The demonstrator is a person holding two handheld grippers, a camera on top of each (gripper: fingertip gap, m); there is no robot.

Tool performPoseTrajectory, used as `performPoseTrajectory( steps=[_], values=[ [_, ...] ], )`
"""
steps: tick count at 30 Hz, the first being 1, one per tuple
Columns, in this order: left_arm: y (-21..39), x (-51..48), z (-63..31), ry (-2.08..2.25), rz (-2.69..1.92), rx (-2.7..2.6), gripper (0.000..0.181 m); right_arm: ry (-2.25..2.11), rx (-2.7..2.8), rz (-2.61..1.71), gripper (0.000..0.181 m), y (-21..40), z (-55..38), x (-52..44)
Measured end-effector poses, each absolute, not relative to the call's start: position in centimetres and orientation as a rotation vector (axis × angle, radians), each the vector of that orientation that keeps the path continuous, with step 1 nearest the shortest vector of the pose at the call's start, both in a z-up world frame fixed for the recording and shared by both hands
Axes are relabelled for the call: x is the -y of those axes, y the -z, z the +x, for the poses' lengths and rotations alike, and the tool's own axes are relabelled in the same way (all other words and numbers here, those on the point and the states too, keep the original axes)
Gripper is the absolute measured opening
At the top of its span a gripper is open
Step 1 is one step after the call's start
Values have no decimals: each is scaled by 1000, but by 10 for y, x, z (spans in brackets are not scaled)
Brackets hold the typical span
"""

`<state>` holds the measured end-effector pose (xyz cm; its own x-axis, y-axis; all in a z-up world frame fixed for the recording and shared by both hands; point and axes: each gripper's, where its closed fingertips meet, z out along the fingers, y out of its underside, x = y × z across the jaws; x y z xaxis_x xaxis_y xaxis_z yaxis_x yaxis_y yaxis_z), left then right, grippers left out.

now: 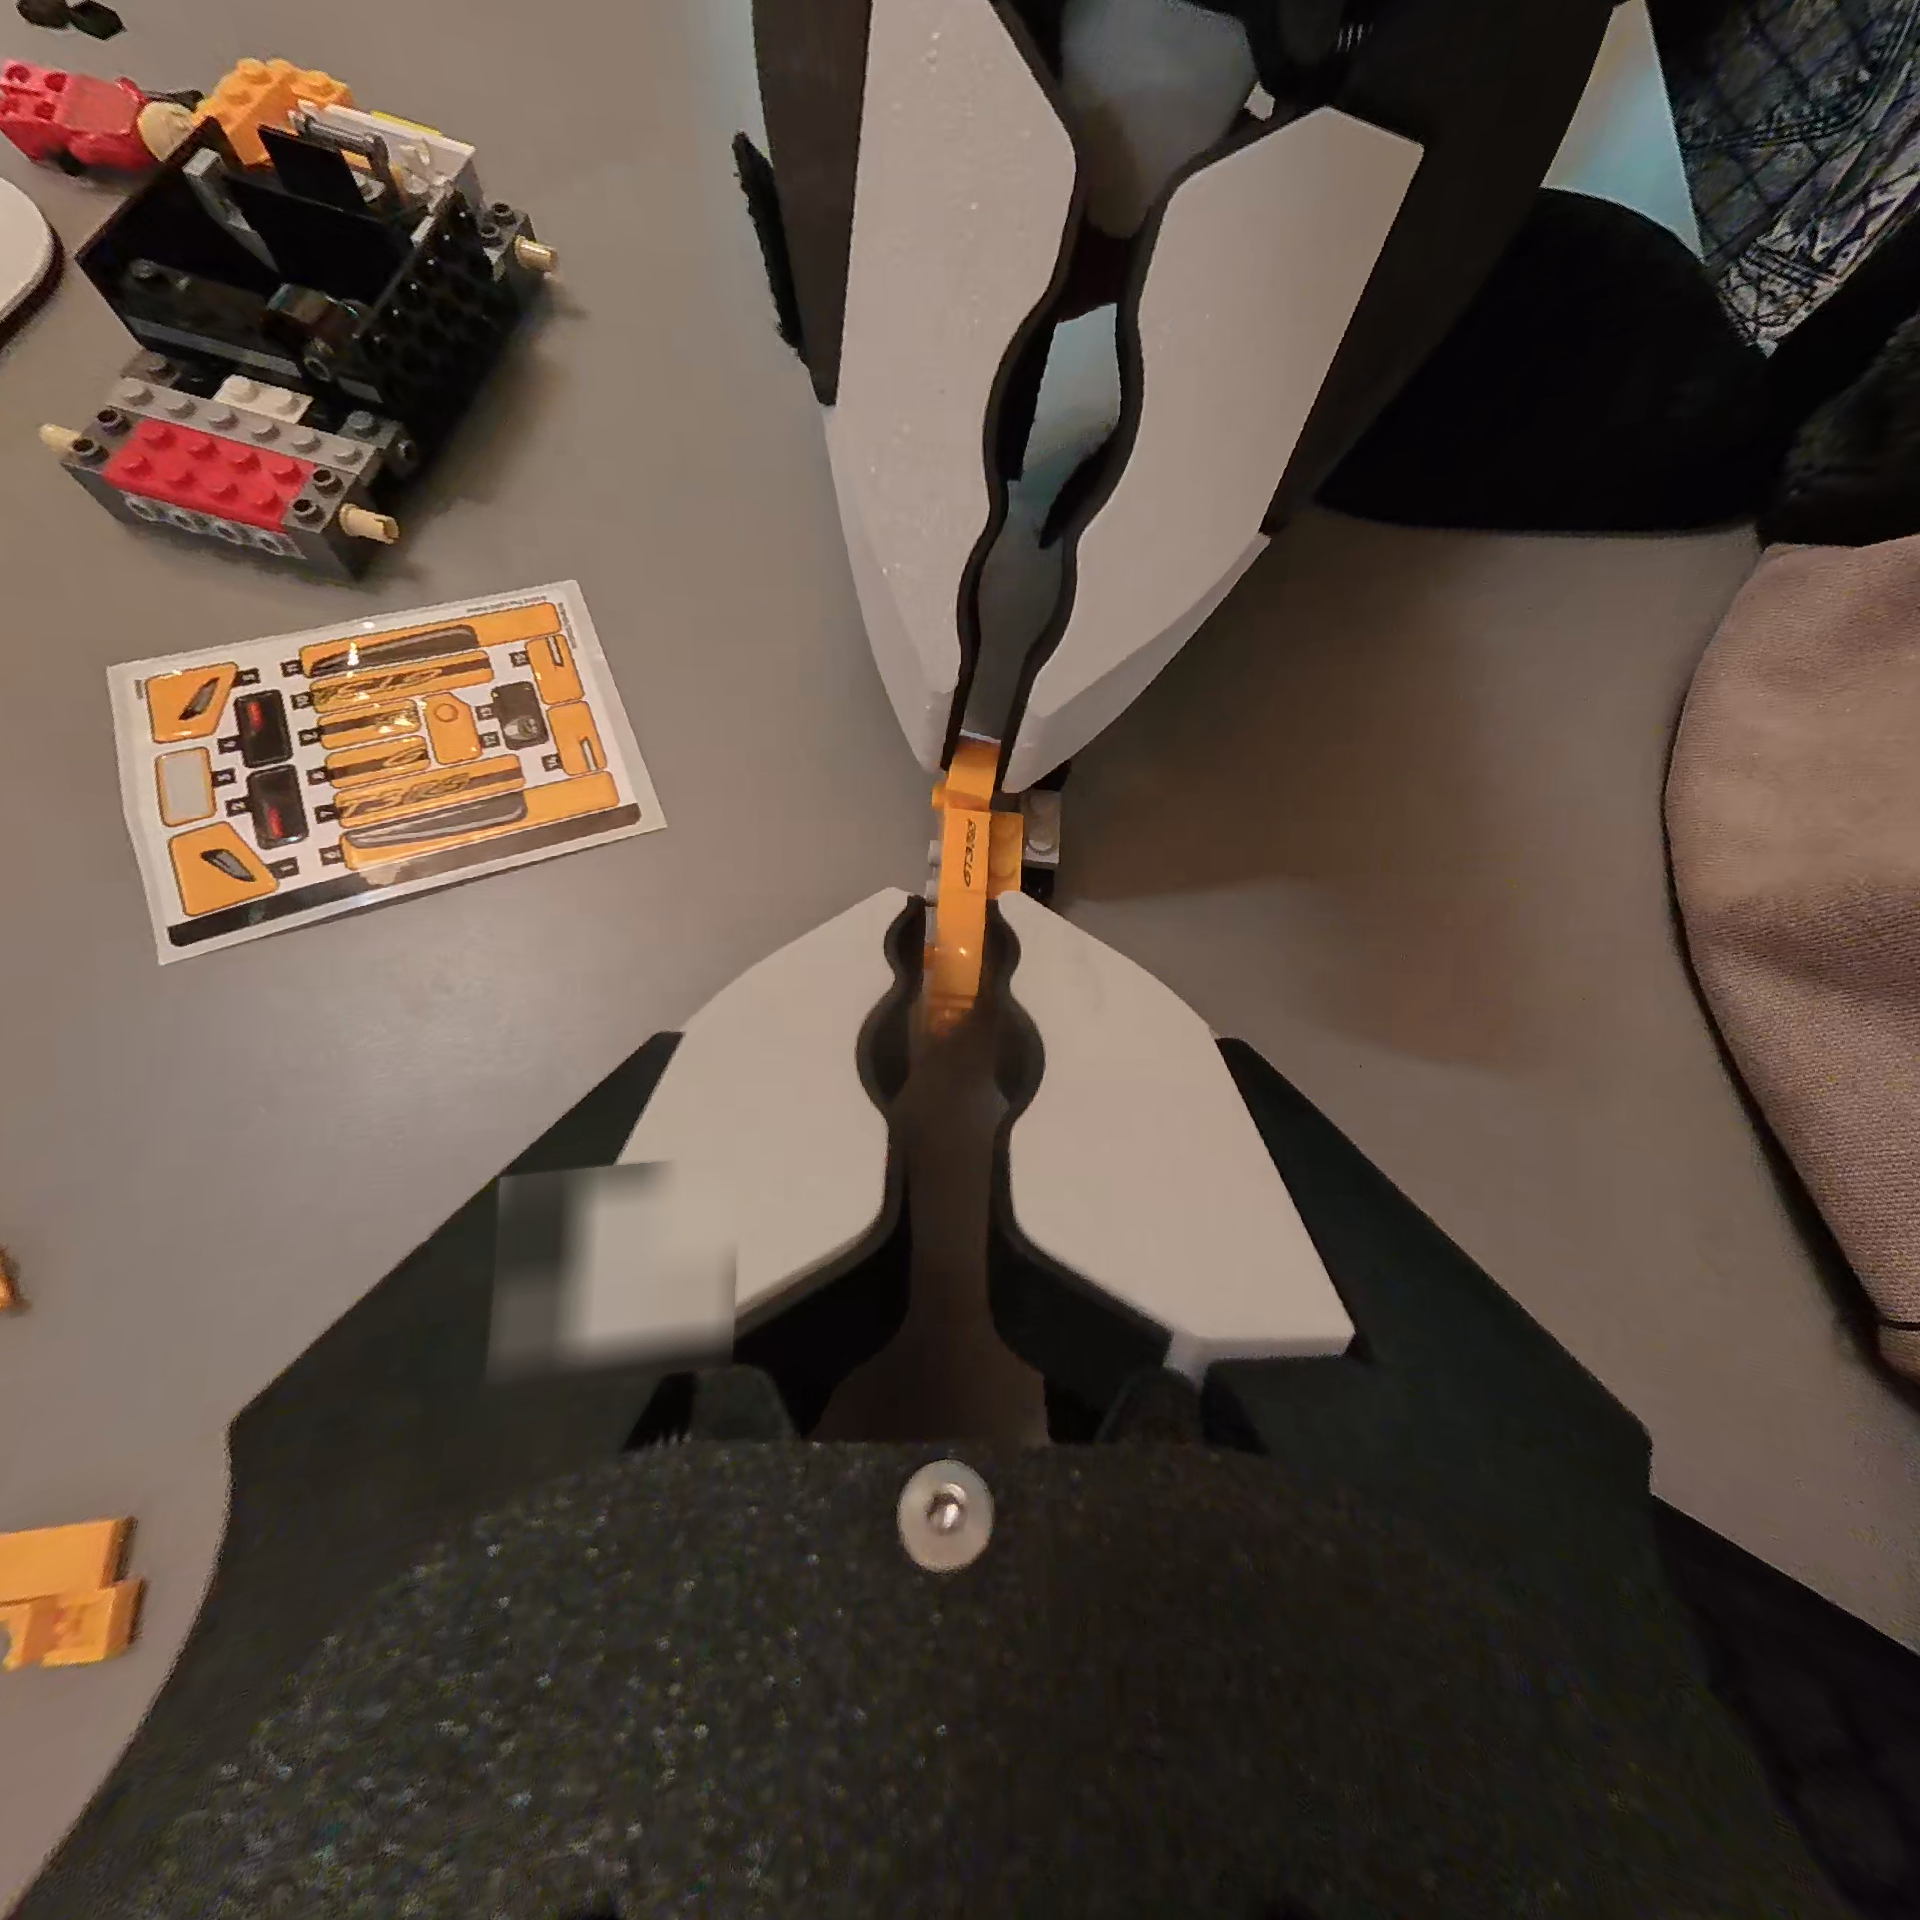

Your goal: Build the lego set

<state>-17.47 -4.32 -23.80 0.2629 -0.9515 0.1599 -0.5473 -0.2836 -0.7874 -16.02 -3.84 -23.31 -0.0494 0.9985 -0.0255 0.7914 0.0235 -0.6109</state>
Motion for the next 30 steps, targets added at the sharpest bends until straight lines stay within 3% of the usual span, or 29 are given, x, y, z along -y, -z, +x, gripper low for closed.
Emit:
performPoseTrajectory(
  steps=[20,30],
  values=[
    [238,45,-174,883,-1923,-1358,10,-718,2000,-1755,21,229,-157,45],
    [238,45,-172,901,-1922,-1355,20,-884,1879,-1817,18,222,-143,41]
  ],
)
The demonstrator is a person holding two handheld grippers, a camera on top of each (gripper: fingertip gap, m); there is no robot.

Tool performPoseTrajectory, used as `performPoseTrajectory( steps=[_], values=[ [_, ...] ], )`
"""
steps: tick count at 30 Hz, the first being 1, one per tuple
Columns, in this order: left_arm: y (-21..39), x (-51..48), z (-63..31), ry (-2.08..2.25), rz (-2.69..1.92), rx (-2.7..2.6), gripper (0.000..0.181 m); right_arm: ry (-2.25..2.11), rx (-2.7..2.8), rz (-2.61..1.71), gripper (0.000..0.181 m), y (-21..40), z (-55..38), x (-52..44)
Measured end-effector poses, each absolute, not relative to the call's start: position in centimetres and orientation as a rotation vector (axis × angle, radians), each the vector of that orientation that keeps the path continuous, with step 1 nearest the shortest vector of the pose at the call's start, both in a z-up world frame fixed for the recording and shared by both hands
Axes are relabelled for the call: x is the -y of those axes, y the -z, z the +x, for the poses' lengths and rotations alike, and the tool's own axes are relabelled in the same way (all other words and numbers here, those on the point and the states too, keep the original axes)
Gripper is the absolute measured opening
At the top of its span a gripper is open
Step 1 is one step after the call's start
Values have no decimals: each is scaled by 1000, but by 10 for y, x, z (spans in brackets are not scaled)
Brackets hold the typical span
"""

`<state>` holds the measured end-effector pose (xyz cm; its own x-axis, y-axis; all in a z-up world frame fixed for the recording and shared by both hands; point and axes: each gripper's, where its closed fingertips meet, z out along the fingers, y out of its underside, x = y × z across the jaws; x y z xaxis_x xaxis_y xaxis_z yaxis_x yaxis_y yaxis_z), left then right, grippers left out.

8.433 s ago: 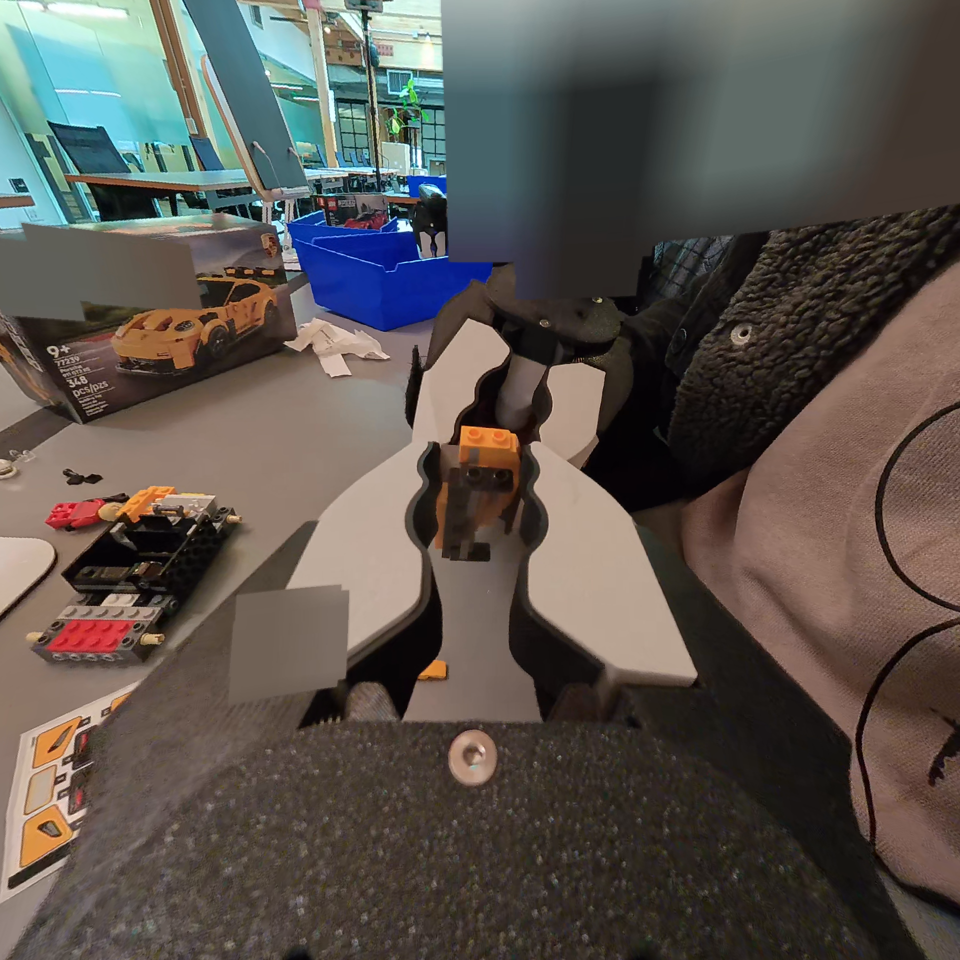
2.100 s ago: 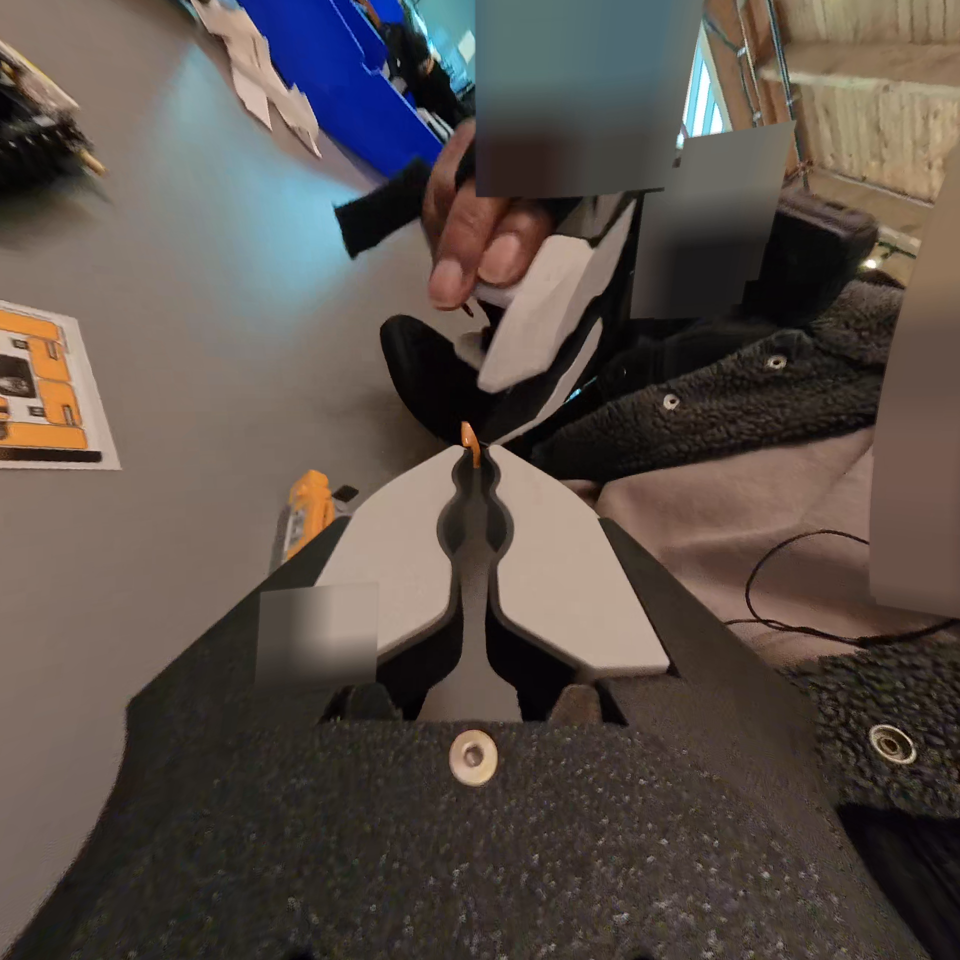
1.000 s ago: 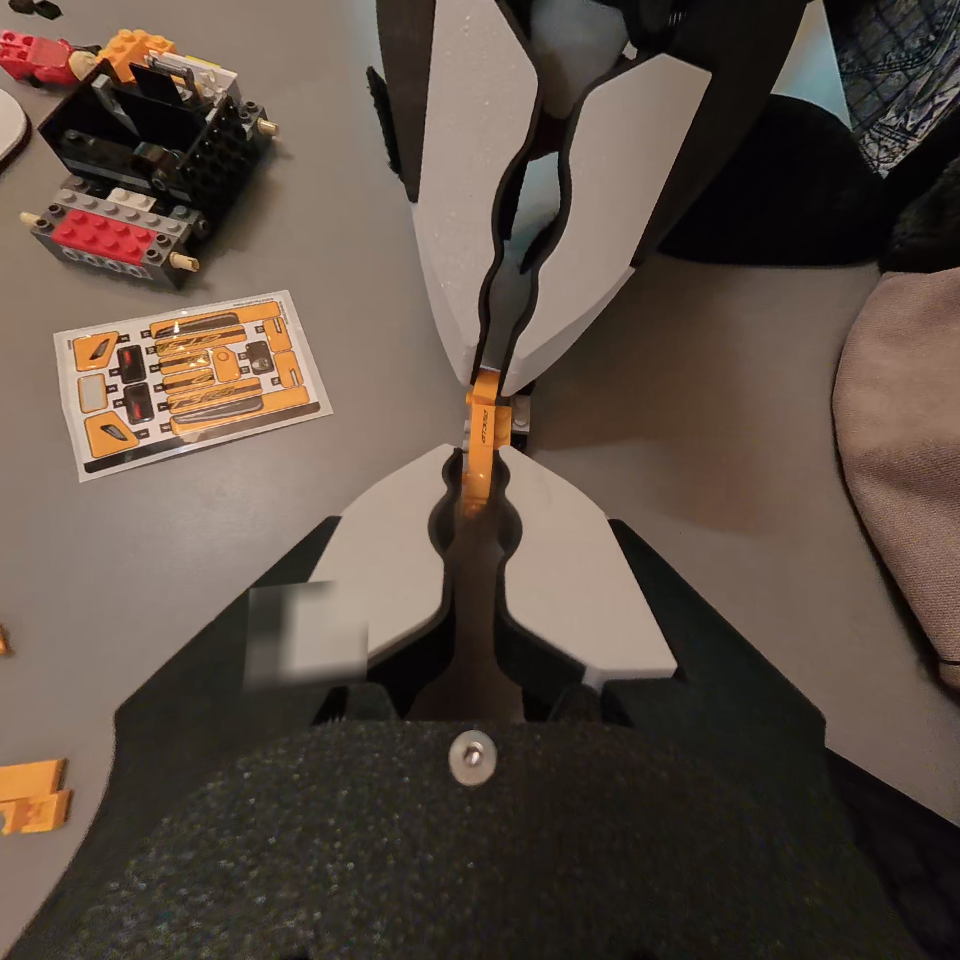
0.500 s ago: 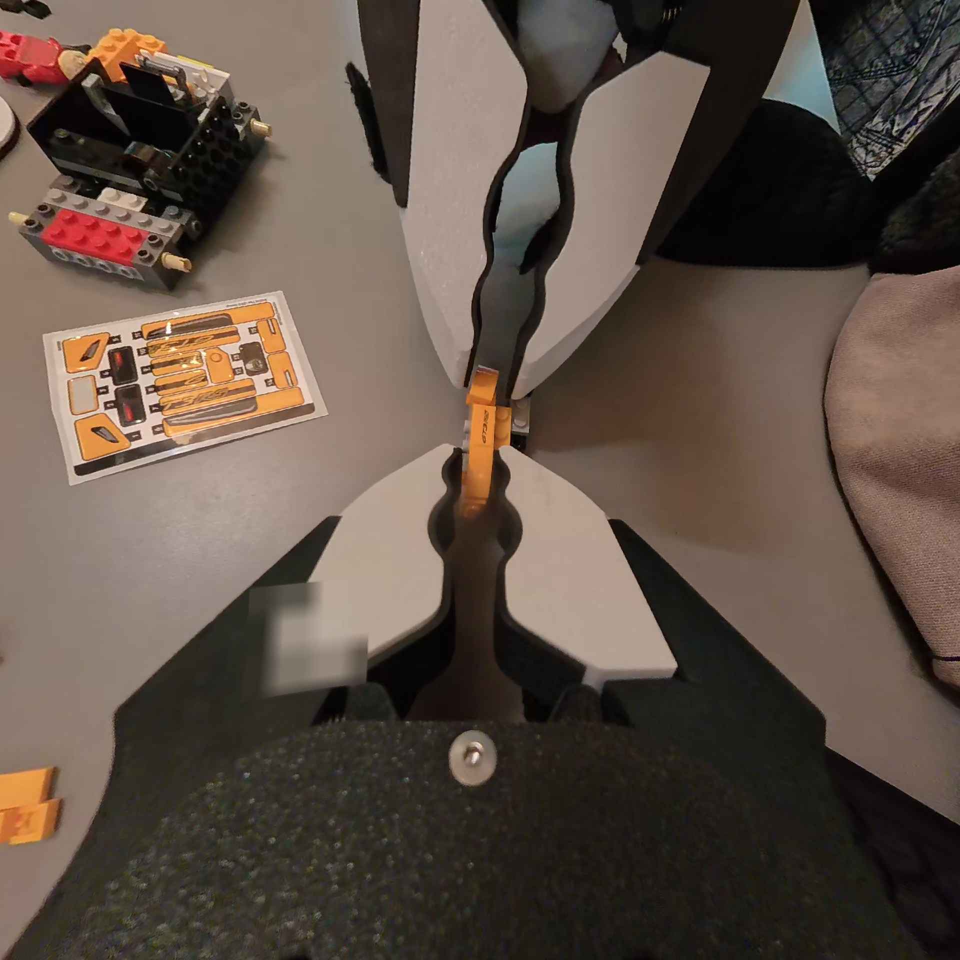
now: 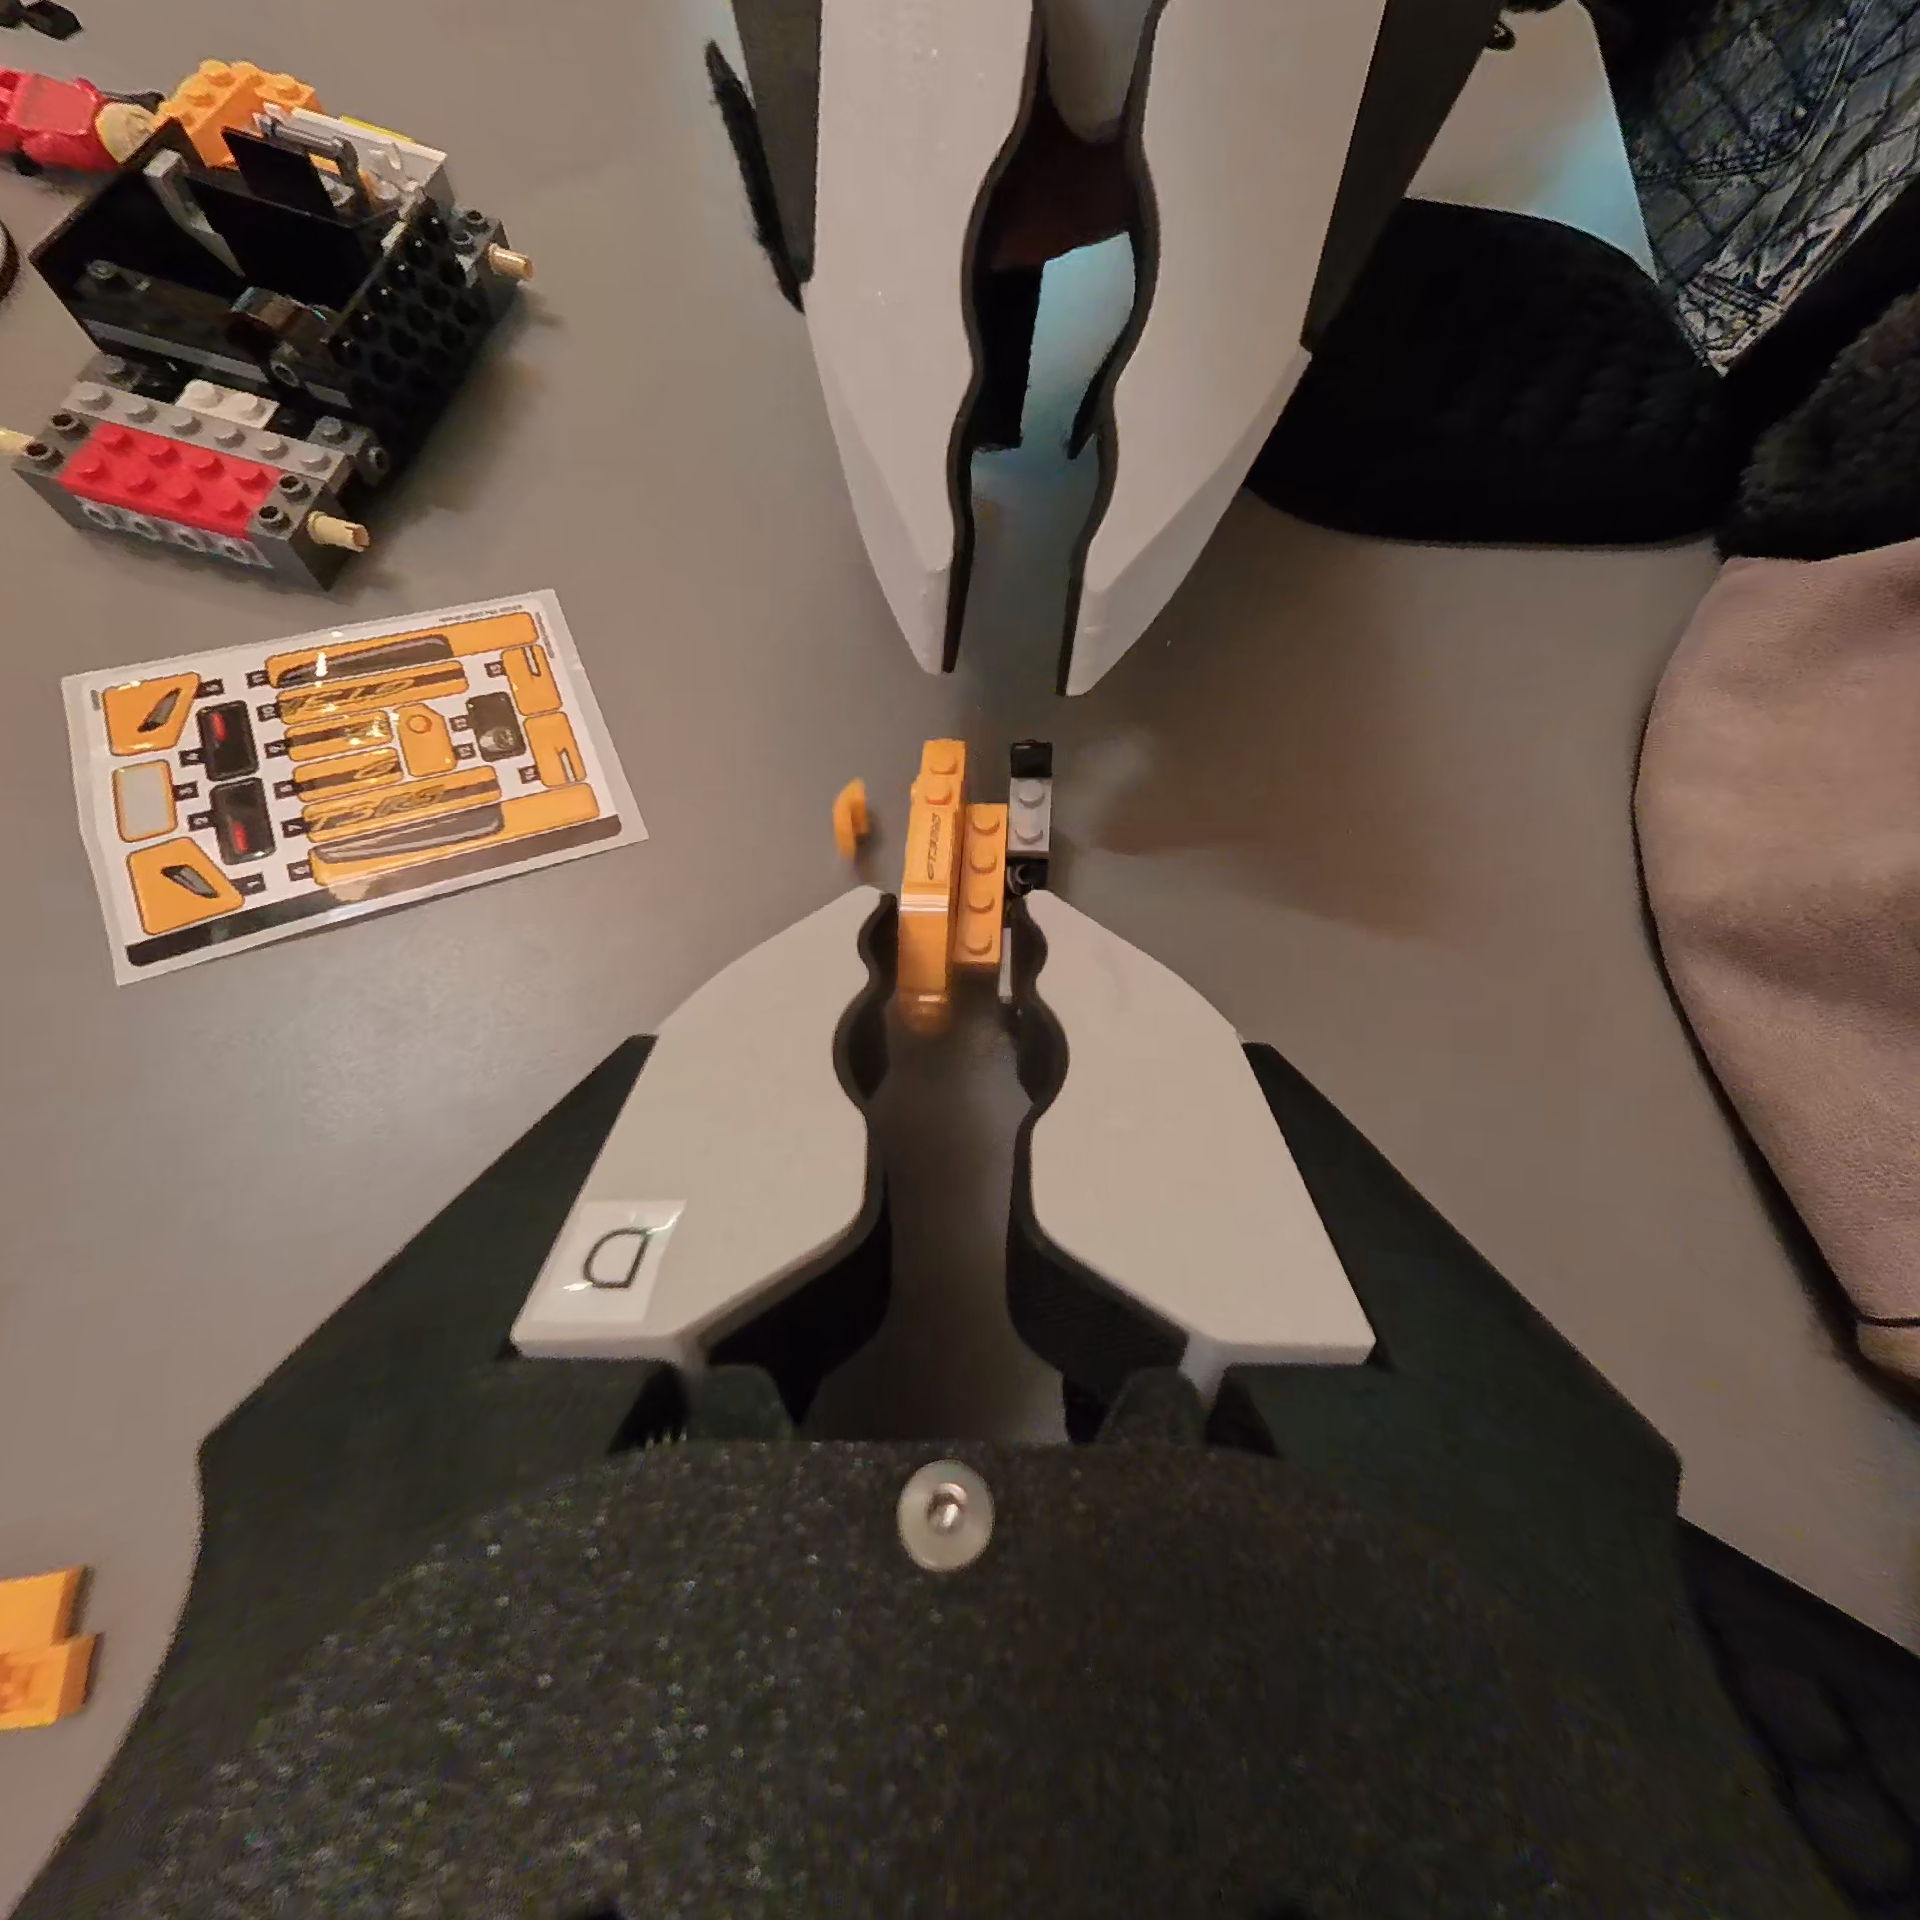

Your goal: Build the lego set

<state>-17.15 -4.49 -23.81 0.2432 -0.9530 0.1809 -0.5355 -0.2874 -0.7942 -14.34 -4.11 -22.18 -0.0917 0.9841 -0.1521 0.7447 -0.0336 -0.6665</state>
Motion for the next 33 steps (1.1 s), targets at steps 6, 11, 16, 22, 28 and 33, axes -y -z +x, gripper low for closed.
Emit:
performPoseTrajectory(
  steps=[6,11,16,22,28,33],
  values=[
    [238,46,-171,891,-1911,-1369,18,-893,1868,-1803,17,222,-144,41],
    [238,49,-170,891,-1897,-1392,18,-831,1804,-1834,14,220,-152,12],
    [236,54,-171,888,-1873,-1437,26,-698,1879,-1859,14,237,-168,1],
    [226,50,-175,930,-1859,-1386,26,-556,1977,-1795,19,249,-174,8],
    [224,40,-181,911,-1883,-1329,23,-577,1983,-1777,14,255,-180,8],
    [226,28,-187,875,-1923,-1250,20,-689,1919,-1773,11,248,-176,7]
  ],
)
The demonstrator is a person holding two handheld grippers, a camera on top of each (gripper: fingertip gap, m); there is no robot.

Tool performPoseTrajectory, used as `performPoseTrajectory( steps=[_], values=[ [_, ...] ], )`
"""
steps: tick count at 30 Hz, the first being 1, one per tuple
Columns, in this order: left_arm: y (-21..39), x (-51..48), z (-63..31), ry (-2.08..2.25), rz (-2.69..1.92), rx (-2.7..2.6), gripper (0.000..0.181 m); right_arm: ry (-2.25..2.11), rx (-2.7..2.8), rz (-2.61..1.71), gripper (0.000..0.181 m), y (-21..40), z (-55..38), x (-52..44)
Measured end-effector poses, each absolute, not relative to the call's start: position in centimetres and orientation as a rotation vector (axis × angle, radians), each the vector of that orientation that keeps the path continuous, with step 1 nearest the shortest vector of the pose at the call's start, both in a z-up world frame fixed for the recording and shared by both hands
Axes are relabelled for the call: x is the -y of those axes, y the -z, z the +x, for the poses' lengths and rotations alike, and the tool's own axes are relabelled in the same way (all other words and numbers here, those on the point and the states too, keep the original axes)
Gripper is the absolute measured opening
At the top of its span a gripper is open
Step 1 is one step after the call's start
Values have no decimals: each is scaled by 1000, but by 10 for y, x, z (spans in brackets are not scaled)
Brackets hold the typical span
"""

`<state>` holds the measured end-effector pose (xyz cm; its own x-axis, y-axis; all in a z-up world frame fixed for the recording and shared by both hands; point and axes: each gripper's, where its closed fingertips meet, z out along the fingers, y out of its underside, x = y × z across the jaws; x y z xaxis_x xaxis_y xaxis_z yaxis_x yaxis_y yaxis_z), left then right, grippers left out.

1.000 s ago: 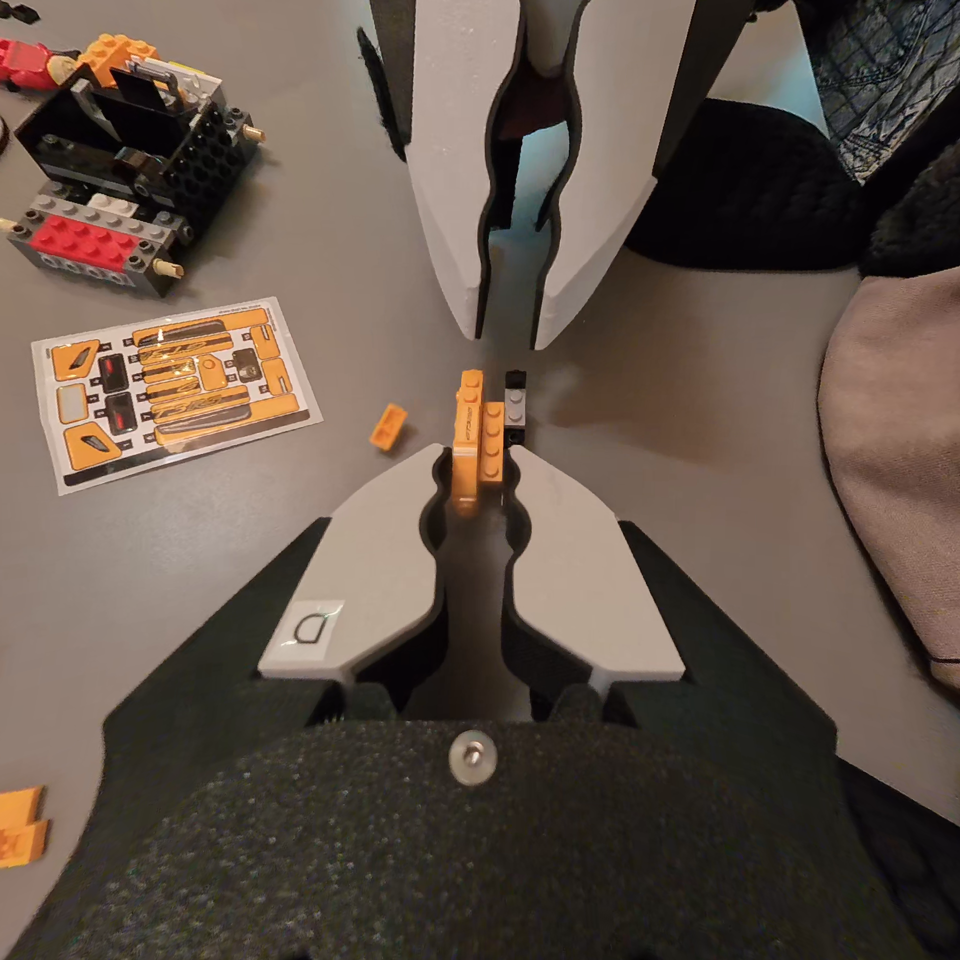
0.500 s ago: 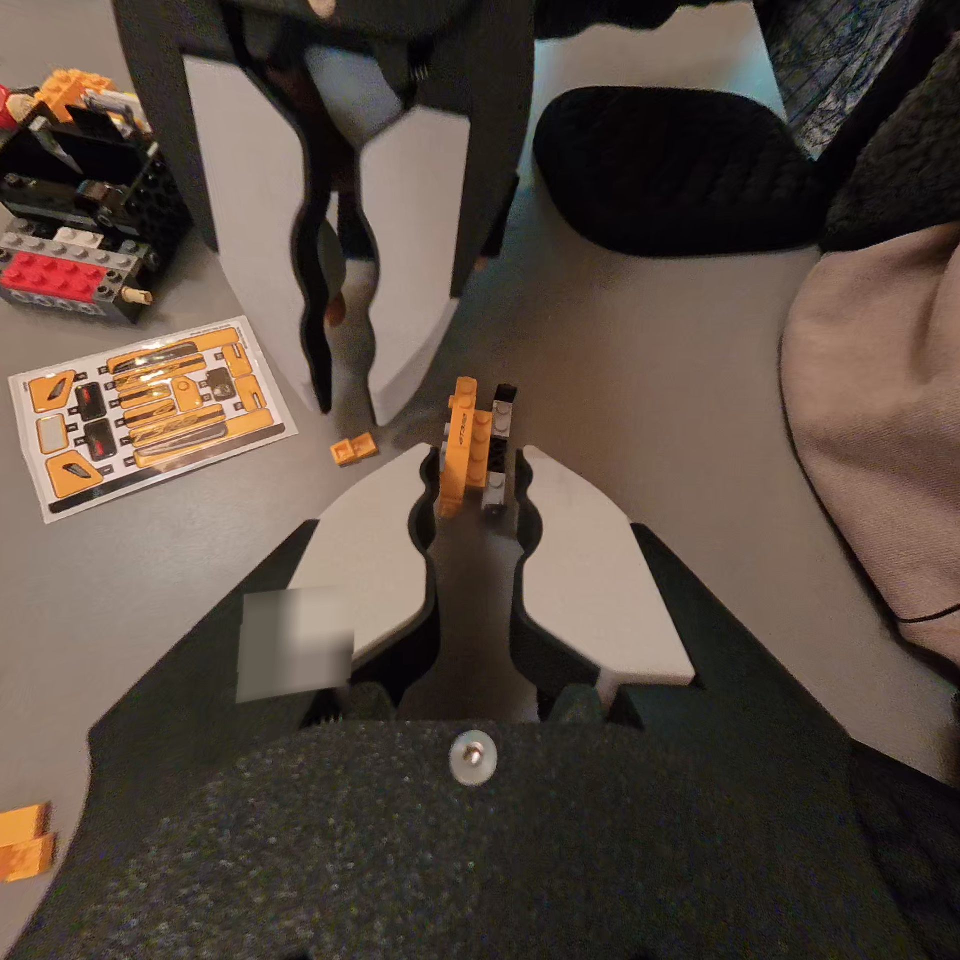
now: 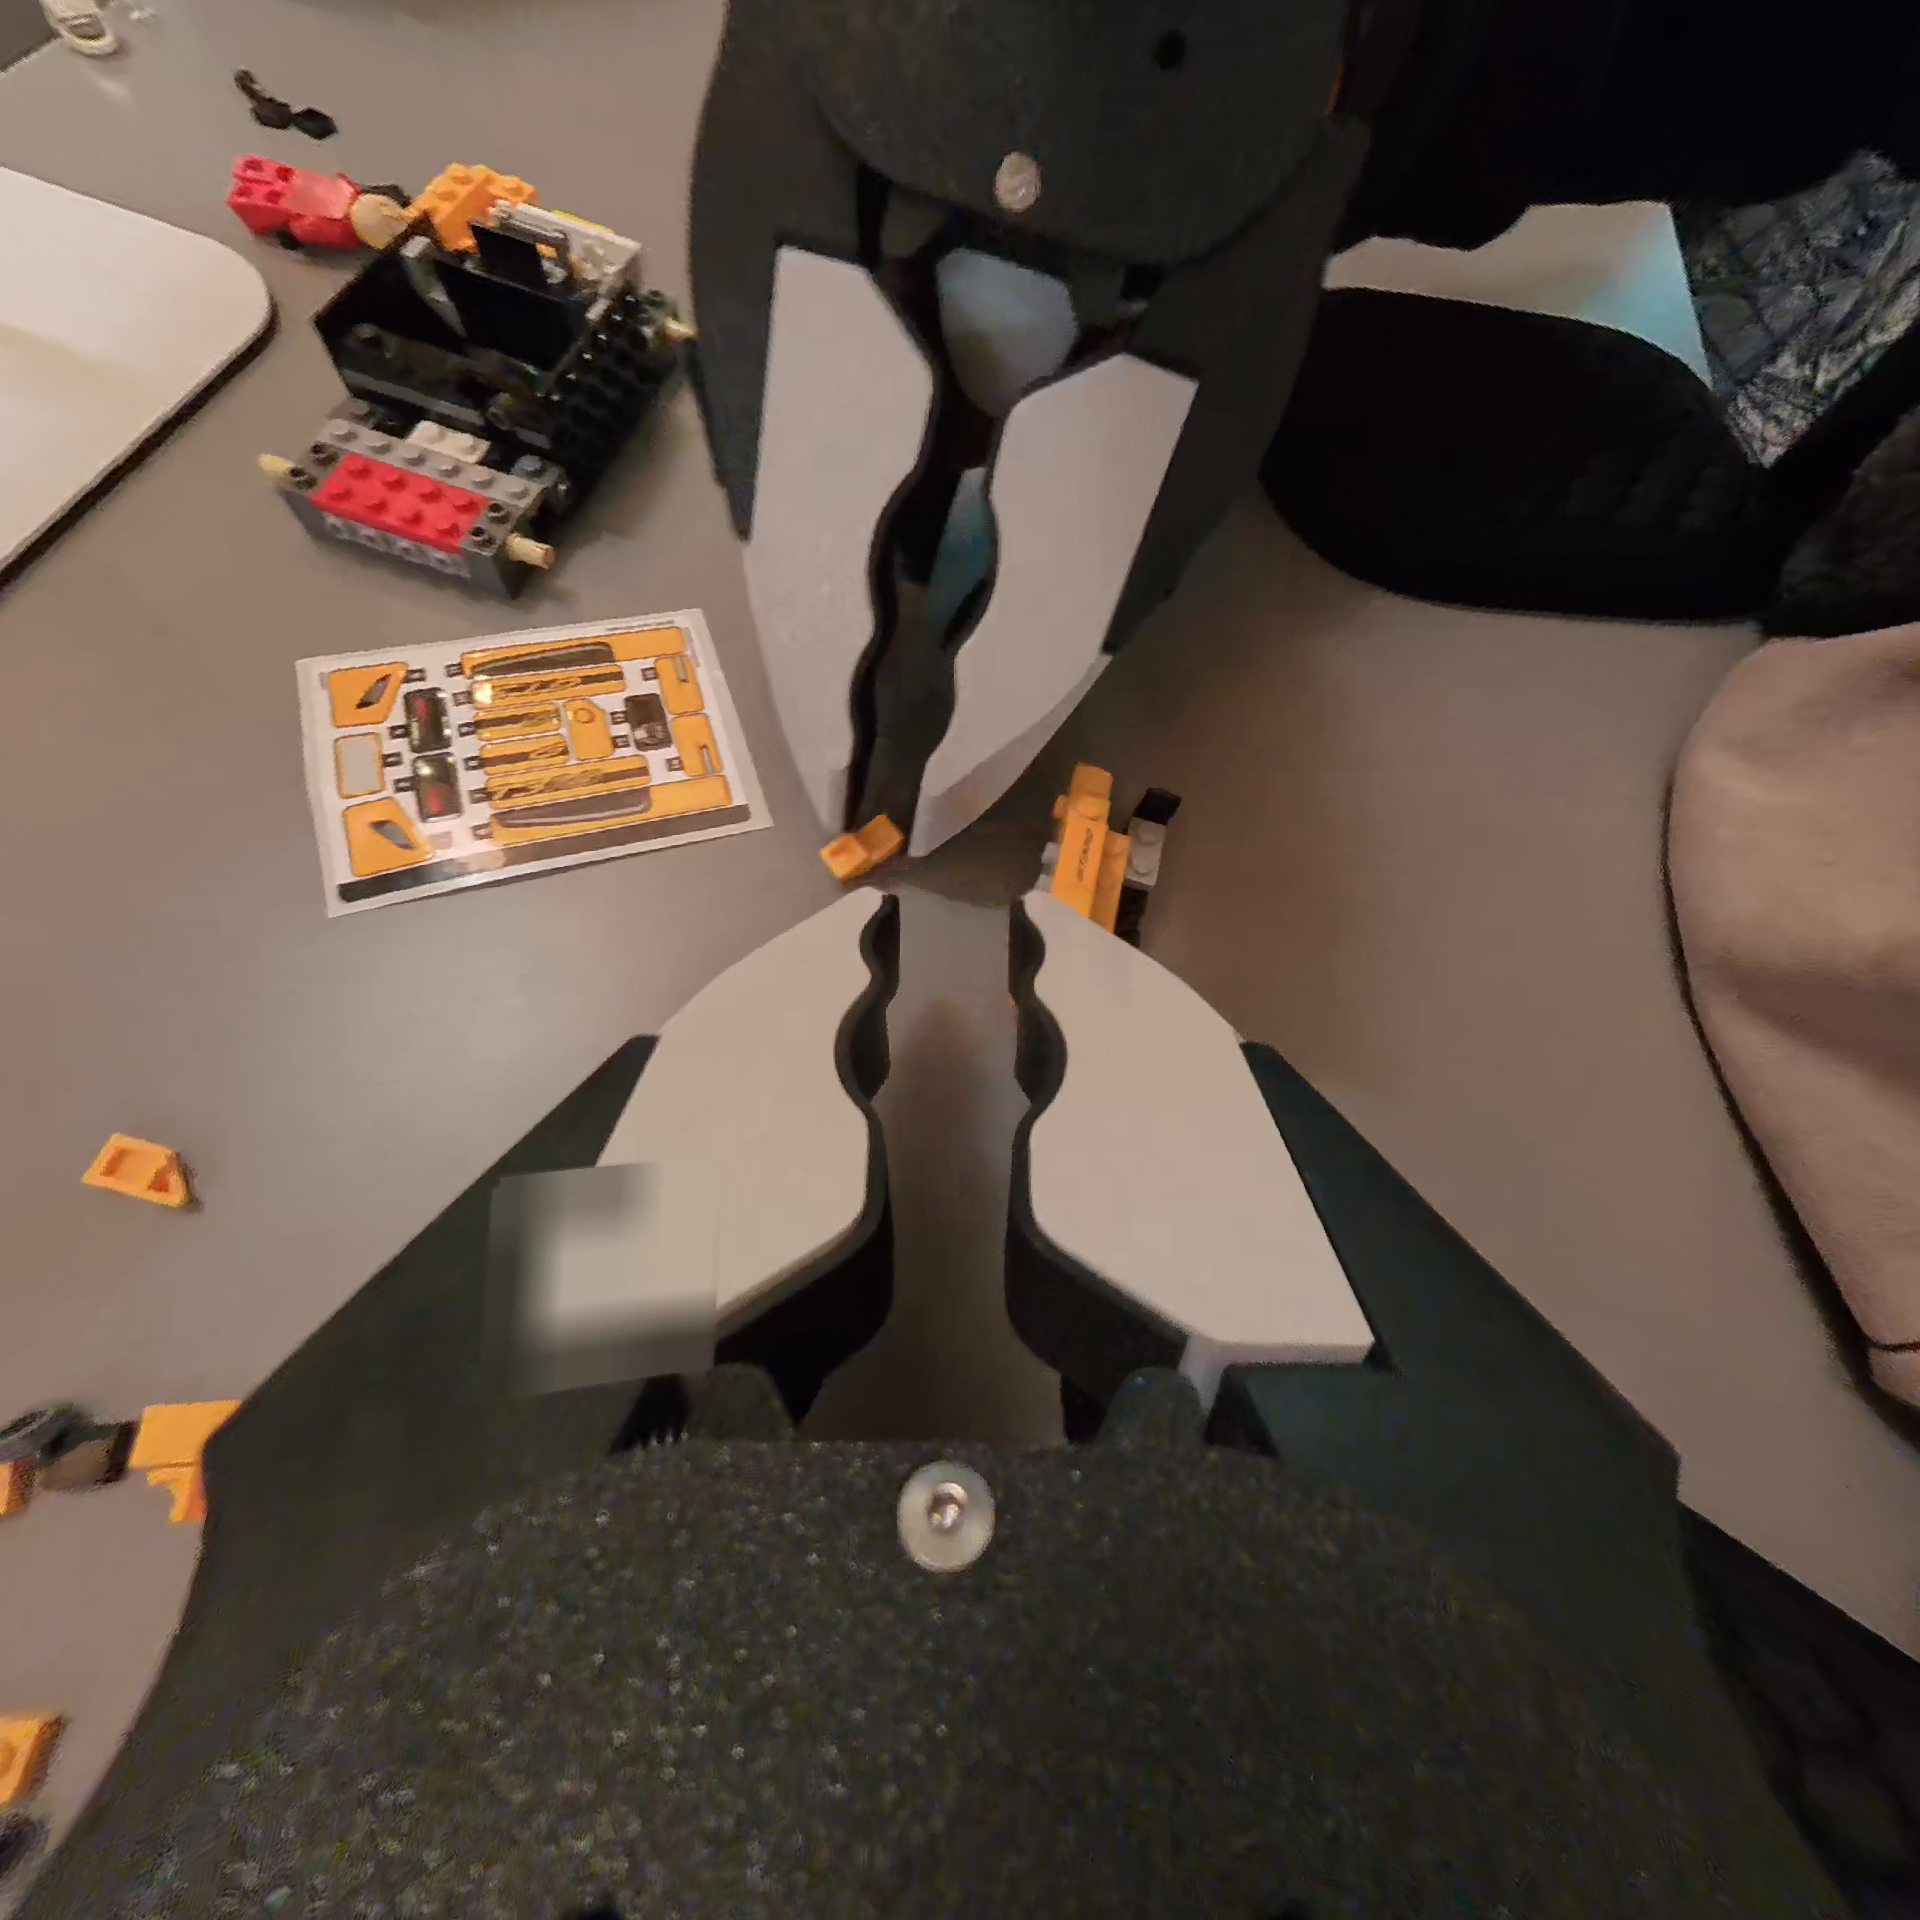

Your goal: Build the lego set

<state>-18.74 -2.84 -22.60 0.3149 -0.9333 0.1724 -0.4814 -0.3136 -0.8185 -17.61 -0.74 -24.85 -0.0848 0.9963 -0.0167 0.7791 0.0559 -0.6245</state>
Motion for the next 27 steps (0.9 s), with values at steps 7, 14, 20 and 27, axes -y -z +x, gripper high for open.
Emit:
performPoseTrajectory(
  steps=[7,14,20,27],
  values=[
    [208,15,-188,1201,-1978,-909,16,-879,1601,-1626,2,202,-175,11],
    [161,22,-180,1680,-1807,-629,19,-866,1395,-1359,2,154,-183,23],
    [125,31,-184,2008,-1601,-493,13,-686,1361,-1137,2,126,-192,37],
    [121,37,-184,2001,-1593,-543,7,-622,1360,-1083,2,120,-194,40]
  ],
)
